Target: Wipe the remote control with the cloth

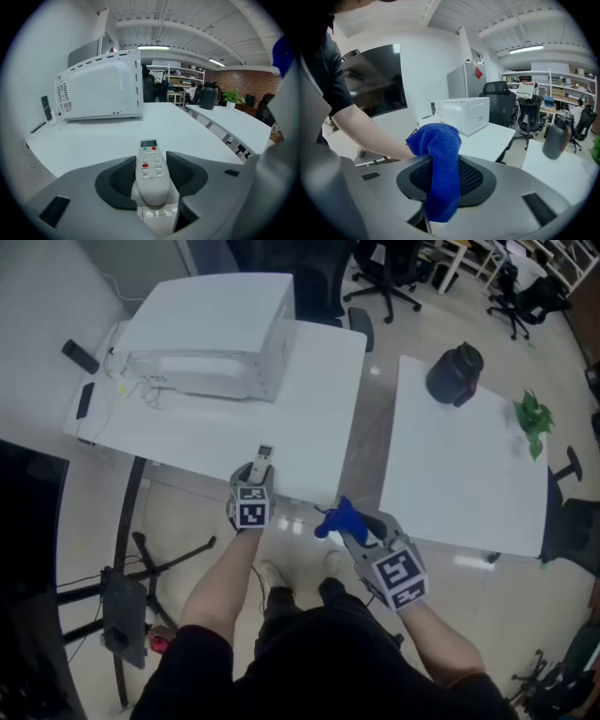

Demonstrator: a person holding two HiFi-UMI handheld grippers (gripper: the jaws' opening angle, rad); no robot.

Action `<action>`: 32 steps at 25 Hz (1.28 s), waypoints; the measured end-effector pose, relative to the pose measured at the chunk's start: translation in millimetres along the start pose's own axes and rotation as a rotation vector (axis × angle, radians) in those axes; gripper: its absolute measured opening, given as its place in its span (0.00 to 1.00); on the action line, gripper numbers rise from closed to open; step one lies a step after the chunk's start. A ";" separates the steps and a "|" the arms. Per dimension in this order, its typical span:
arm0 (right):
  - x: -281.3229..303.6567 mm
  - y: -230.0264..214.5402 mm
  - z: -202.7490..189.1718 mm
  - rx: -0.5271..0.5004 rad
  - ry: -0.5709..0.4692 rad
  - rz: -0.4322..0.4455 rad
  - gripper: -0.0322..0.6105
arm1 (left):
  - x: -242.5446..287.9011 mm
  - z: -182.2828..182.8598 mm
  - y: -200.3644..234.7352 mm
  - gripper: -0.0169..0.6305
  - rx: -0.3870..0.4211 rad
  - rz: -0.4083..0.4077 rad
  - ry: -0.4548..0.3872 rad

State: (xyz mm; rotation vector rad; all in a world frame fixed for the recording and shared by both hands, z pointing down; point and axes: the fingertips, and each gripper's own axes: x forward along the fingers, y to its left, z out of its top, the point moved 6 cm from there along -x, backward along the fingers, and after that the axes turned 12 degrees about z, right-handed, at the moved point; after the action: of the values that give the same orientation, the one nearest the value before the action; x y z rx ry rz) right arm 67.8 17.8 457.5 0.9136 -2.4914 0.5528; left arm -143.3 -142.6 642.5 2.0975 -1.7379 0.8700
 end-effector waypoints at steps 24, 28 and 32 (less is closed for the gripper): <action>103.6 -67.7 -16.9 -0.057 0.148 -0.065 0.23 | -93.4 -1.8 4.5 0.42 -0.017 -0.085 -0.049; 154.6 -95.3 -39.7 -0.093 0.269 -0.088 0.24 | -134.7 -13.1 0.8 0.42 -0.030 -0.118 -0.052; 189.0 -108.2 -58.0 -0.108 0.364 -0.089 0.24 | -159.3 -22.6 2.6 0.42 -0.053 -0.129 -0.049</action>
State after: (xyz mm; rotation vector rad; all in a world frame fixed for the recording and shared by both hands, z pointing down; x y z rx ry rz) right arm 24.9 -125.1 626.5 0.7986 -2.1221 0.4999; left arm -166.9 -4.7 563.0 2.1854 -1.6094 0.7349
